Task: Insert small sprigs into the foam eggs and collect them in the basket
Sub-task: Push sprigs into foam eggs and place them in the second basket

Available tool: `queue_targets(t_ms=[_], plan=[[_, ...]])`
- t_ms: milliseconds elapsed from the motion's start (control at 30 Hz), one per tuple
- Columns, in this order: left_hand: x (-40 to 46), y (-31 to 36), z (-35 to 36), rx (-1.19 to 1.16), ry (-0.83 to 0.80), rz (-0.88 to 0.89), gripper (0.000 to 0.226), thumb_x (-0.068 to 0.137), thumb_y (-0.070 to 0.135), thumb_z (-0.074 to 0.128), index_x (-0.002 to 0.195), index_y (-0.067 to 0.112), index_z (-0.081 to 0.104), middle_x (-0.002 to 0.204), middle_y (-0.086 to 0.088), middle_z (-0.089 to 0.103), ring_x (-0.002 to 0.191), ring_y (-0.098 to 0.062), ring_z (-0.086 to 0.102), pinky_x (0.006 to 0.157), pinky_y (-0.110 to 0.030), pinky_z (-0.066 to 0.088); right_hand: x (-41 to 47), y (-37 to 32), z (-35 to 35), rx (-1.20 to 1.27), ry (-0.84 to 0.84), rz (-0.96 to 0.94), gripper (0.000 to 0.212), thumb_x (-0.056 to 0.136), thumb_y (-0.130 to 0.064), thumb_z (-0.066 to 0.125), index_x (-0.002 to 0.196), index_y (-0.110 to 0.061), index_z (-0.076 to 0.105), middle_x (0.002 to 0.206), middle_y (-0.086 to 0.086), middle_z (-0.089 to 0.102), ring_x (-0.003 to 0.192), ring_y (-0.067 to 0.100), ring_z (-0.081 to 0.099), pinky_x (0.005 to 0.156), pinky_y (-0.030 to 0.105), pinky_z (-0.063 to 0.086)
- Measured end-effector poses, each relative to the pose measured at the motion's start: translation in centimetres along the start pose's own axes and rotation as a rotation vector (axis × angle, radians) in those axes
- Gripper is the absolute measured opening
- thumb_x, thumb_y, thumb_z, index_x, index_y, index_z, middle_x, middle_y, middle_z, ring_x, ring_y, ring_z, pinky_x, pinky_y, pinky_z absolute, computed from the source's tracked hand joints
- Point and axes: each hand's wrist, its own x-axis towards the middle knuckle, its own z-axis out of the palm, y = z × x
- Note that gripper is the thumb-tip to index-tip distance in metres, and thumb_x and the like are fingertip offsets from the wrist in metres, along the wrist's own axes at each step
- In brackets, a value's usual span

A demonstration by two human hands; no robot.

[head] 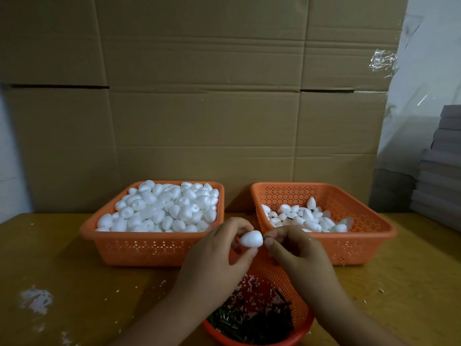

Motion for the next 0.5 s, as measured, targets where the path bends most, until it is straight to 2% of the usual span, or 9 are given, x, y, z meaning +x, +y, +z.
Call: queue_targets(t_ms=[133,233,333,500], plan=[[0.15,-0.26,0.13,-0.063,-0.033,-0.039,0.033,0.084,0.04,0.067,0.108,0.051,0.046,0.11,0.035,0.054,0.096,0.009,0.057,0.066,-0.014,0.047,-0.02,0.12,0.01,0.001,0.008,0.005,0.01,0.087,-0.018,0.067,0.08,-0.024,0.071,0.072,-0.01,0.067,0.069,0.004,0.061,0.072,0.032,0.052],[0.16,-0.46,0.24,-0.077,-0.048,-0.062,0.042,0.083,0.037,0.071,0.109,0.055,0.044,0.109,0.037,0.052,0.09,0.012,0.058,0.063,-0.01,0.044,-0.02,0.2,0.07,0.013,0.016,0.016,0.011,0.089,-0.022,0.065,0.079,-0.024,0.069,0.069,-0.009,0.066,0.066,0.004,0.06,0.067,0.024,0.049],[0.17,-0.52,0.21,-0.105,-0.046,-0.075,0.044,0.084,0.035,0.072,0.109,0.056,0.043,0.108,0.039,0.051,0.087,0.013,0.059,0.06,-0.009,0.044,-0.07,0.18,0.12,0.031,0.013,0.015,0.013,0.091,-0.022,0.064,0.079,-0.021,0.069,0.067,-0.006,0.066,0.063,0.002,0.059,0.061,0.016,0.047],[0.2,-0.42,0.19,-0.126,-0.047,-0.076,0.042,0.084,0.039,0.07,0.11,0.056,0.043,0.113,0.041,0.049,0.095,0.013,0.057,0.064,-0.01,0.044,-0.14,0.11,0.15,0.043,-0.004,0.007,0.019,0.091,-0.024,0.062,0.074,-0.021,0.068,0.065,-0.005,0.065,0.061,0.002,0.058,0.06,0.016,0.046]])
